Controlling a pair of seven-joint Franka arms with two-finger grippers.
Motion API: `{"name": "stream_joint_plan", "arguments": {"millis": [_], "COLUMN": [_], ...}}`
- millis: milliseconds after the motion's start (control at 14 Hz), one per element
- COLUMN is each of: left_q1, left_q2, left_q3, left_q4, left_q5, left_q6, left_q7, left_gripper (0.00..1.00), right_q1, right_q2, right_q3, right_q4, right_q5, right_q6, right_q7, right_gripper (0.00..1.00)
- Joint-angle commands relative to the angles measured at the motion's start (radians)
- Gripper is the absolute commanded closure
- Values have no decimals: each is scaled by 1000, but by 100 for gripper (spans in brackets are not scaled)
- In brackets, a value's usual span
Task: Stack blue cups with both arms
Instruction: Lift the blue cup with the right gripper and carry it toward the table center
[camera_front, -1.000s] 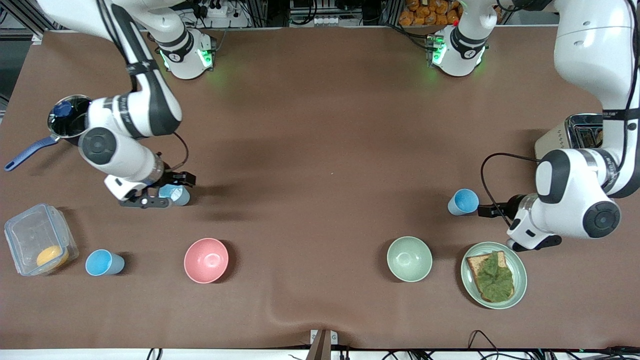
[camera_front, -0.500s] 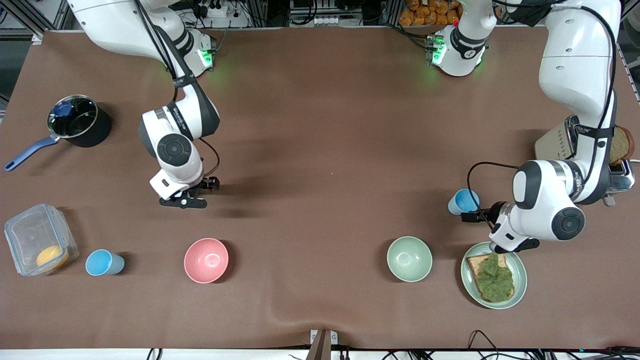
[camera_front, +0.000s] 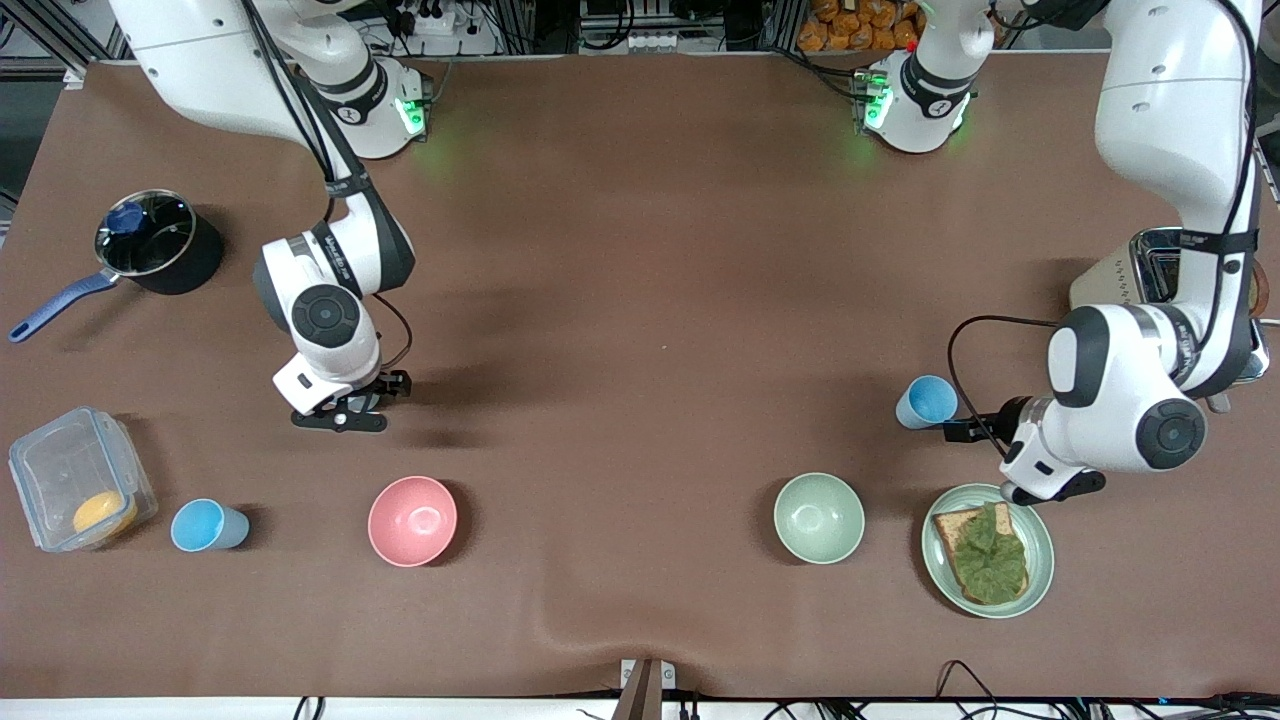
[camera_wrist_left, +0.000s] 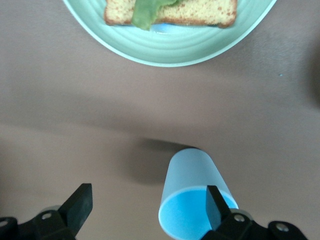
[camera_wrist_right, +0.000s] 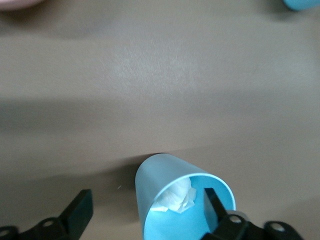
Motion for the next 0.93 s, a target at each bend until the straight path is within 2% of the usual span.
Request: {"name": "stream_joint_plan", "arguments": {"millis": [0,143,643,786,857], "left_q1": [-43,-77,-69,-68,-66], "left_q2": [-10,13,30,2,-10], "left_q3": [1,3,3,6,7], "left_q4": [-36,-57,-54,-48,-45], "left_q5": [-13,-10,12,12,10], "left_q6": [-10,-8,-8,-10,-10], "left_q7": [-71,-126,-137,-144,-166], "left_gripper": [0,0,0,0,0], "right_q1": [-9,-14,-5,-2,1], "right_q2": [30,30,25,19,19], "right_q3": [11,13,14,45,84], "right_q4": [7,10,96,142,188], "right_q5": [-30,-30,-27,-11,24], "right_q6": [3,-8,-160,-225,-280], "right_q7": [14,13,5,5,11], "right_gripper": [69,100,100,100,100]}}
